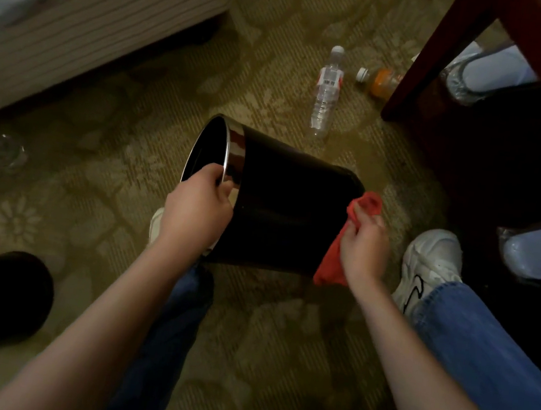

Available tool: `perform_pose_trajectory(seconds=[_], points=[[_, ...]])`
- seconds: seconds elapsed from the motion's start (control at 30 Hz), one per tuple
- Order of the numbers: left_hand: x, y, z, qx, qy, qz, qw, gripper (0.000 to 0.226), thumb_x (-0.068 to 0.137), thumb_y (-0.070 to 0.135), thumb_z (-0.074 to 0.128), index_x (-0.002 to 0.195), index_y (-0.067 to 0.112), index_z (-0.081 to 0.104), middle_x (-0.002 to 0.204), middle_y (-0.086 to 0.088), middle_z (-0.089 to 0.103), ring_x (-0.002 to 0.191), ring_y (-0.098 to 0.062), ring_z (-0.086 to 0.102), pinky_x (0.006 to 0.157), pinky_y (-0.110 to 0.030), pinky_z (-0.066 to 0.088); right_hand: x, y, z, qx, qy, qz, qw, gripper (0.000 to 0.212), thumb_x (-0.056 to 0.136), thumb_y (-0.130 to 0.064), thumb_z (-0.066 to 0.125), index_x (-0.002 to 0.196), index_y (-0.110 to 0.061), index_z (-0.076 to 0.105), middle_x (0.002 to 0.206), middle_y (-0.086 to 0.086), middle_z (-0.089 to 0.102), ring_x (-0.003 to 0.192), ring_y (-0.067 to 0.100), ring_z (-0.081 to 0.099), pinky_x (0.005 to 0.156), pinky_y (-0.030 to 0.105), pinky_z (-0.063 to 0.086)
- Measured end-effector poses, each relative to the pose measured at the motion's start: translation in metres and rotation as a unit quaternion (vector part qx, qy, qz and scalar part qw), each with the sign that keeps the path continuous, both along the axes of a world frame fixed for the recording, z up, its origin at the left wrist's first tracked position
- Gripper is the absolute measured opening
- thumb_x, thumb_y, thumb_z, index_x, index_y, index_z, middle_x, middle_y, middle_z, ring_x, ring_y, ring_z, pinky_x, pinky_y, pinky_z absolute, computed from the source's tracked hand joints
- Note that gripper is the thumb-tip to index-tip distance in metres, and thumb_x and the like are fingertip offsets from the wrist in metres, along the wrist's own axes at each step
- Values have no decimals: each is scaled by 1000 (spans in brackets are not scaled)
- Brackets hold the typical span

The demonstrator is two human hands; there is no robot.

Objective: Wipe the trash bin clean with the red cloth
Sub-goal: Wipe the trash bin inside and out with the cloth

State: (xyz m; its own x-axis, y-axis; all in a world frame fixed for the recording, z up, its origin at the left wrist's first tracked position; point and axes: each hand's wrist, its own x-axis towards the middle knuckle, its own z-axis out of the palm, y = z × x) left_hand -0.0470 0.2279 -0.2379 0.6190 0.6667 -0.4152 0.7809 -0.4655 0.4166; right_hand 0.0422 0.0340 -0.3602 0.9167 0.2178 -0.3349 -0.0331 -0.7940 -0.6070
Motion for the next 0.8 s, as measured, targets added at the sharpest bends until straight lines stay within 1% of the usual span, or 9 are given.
perform_pose_trajectory(seconds=[0.07,0.17,0.3,0.4,0.47,0.53,0.67,0.73,0.8], points=[[2,0,-1,18,2,-2,1000,17,97,23,43,105,17,57,84,-3,60,83,-29,60,73,-38,47,-13,15,14,25,-19,18,999,38,94,-14,49,132,-15,54,131,9,52,114,24,54,94,26,38],[2,-2,-1,15,-1,-2,1000,16,97,22,44,103,15,57,81,-3,59,83,-30,60,75,-40,49,-42,51,47,109,-53,86,989,40,94,-18,51,134,-17,51,122,4,55,106,18,56,89,18,37],[4,-8,-3,27,-17,-12,999,15,95,21,46,91,11,56,73,-4,58,78,-31,59,73,-40,49,-67,87,81,182,-87,161,966,42,96,-26,45,137,-15,46,114,5,55,96,22,60,80,40,53],[5,-6,-3,22,-17,-6,1000,16,95,21,46,92,9,57,74,-5,57,81,-33,59,72,-39,47,-63,81,75,184,-111,176,961,42,95,-28,41,135,-16,49,109,5,57,91,23,61,73,42,54],[2,0,-3,11,-13,6,1000,17,96,21,45,97,11,58,77,-7,59,83,-34,60,77,-42,50,-56,68,59,159,-96,155,970,40,94,-22,47,134,-21,51,106,4,56,88,23,61,72,39,53],[0,5,-3,-5,-15,21,1000,17,97,22,44,99,14,59,75,-3,57,80,-32,60,74,-42,51,-44,52,44,121,-77,105,984,39,93,-18,52,132,-23,54,105,5,56,89,24,60,73,29,48],[-5,12,-7,1,-10,19,1000,12,98,22,43,95,20,54,67,6,47,63,-15,48,61,-30,37,-33,44,35,89,-36,55,994,39,94,-16,53,132,-17,55,114,4,57,102,20,58,80,14,34],[-7,12,-8,9,-4,19,1000,11,98,21,43,92,20,52,67,7,46,61,-12,46,61,-29,36,-44,58,48,112,-35,86,989,40,94,-19,53,134,-18,52,120,2,56,107,19,57,90,20,40],[-6,10,-8,15,-3,15,1000,12,97,22,44,87,18,51,67,3,49,66,-21,52,63,-32,39,-64,75,64,151,-42,139,978,42,94,-23,52,136,-20,48,122,2,55,106,22,58,92,35,49]])
